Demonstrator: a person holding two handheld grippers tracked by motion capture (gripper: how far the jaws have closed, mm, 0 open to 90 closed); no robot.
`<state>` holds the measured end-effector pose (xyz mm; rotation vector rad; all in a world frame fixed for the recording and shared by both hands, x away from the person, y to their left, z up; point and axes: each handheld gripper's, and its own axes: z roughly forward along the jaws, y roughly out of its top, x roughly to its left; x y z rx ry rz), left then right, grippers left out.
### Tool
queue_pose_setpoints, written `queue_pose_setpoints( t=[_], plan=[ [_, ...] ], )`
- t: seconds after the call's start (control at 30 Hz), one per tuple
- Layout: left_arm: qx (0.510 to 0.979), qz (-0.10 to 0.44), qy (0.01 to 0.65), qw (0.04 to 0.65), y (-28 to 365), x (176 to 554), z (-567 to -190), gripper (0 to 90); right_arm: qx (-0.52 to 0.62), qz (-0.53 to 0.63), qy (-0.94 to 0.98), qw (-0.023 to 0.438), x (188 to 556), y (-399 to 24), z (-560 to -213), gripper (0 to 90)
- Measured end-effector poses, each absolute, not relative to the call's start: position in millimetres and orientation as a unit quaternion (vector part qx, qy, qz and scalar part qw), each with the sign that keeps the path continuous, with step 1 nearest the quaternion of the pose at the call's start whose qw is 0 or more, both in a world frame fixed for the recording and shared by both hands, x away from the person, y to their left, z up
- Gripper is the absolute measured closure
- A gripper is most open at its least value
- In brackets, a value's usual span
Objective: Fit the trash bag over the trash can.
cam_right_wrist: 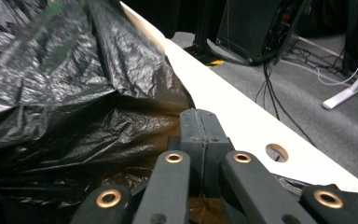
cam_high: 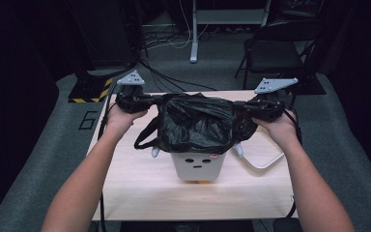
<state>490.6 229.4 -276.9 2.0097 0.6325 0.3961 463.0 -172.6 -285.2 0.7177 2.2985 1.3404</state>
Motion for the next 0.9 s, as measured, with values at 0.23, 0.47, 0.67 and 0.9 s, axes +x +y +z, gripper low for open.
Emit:
queue_pose_setpoints(
  t=[0.23,0.47,0.67,0.9],
  plan=[
    [0.824,0.163,0.265,0.473,230,493,-280,88.2,0.271,0.451,0.83,0.185,468,-170,-299,90.0],
    [0.837,0.144,0.27,0.455,225,495,-291,89.5,0.276,0.441,0.838,0.162,469,-169,-313,90.0],
    [0.845,0.129,0.277,0.439,226,495,-298,89.5,0.286,0.42,0.847,0.155,466,-177,-325,90.0],
    [0.856,0.105,0.271,0.428,223,491,-312,89.4,0.29,0.416,0.851,0.138,457,-187,-340,90.0]
  ],
)
